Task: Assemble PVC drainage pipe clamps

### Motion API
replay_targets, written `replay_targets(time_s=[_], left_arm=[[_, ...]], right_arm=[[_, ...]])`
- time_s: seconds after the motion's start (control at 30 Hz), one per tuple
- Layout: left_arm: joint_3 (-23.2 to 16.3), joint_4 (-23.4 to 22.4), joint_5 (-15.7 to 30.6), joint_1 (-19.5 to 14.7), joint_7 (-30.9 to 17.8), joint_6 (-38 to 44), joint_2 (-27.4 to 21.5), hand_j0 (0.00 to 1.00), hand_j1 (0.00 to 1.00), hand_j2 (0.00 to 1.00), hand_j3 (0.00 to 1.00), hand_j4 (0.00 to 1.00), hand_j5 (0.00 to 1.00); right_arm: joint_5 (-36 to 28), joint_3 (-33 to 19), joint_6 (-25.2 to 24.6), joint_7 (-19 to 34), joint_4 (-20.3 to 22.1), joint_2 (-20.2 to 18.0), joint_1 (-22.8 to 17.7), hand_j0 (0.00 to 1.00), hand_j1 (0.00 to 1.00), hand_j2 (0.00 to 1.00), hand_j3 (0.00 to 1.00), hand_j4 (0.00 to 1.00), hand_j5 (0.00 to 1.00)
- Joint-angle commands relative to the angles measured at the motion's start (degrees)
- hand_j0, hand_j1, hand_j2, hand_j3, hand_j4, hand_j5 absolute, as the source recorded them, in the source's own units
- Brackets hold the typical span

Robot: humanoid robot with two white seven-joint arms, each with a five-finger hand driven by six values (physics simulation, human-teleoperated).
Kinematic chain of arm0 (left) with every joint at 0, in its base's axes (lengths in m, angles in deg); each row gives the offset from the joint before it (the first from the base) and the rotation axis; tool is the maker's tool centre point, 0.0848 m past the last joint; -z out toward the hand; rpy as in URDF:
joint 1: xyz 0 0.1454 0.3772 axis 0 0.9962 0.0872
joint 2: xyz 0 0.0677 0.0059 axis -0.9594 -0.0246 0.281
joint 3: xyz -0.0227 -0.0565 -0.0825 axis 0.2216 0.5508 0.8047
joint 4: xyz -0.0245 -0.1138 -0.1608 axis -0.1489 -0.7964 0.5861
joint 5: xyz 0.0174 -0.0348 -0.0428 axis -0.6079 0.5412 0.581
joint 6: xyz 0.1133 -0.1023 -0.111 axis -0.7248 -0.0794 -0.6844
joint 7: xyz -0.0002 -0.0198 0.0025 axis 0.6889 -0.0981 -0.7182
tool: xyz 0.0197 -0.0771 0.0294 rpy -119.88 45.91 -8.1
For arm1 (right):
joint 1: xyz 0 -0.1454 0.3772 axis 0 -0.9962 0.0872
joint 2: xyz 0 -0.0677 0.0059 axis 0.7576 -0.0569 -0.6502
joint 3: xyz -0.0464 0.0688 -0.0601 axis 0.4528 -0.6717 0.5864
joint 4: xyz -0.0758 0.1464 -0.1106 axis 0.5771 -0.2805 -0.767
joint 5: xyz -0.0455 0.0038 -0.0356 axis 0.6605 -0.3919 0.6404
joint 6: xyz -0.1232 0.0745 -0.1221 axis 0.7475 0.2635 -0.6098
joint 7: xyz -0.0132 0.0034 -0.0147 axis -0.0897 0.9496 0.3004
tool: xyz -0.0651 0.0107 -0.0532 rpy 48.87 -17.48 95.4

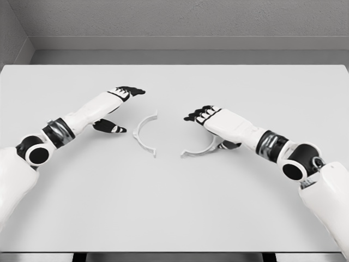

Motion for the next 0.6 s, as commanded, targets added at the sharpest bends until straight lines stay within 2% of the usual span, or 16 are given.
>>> replay_targets(time_s=[0.0,0.27,0.37,0.47,0.57], left_arm=[[-0.11,0.05,0.41,0.00,-0.02,0.04,0.10,1.00,1.00,1.00,1.00,1.00,1.00],[-0.11,0.49,0.23,0.35,-0.11,0.04,1.77,1.00,1.00,1.00,1.00,1.00,1.00],[-0.11,0.84,0.14,0.44,-0.11,0.04,1.77,1.00,1.00,1.00,1.00,1.00,1.00],[-0.11,1.36,-0.65,0.70,-0.11,0.04,1.86,1.00,1.00,1.00,1.00,1.00,1.00],[-0.11,1.63,-1.09,0.97,-0.11,0.04,2.47,1.00,1.00,1.00,1.00,1.00,1.00]], right_arm=[[-0.23,0.69,-0.90,-0.01,0.21,0.21,0.18,1.00,1.00,1.00,1.00,1.00,1.00],[0.39,1.04,-1.87,-0.10,-0.41,0.03,1.41,1.00,1.00,1.00,1.00,1.00,1.00],[0.39,0.96,-1.87,-0.10,-3.57,0.03,3.78,1.00,1.00,1.00,1.00,1.00,1.00],[0.39,1.40,-1.87,-0.10,-4.62,0.21,4.57,1.00,1.00,1.00,1.00,1.00,1.00],[1.09,1.57,-1.87,-0.10,-5.68,2.14,4.92,1.00,1.00,1.00,1.00,1.00,1.00]])
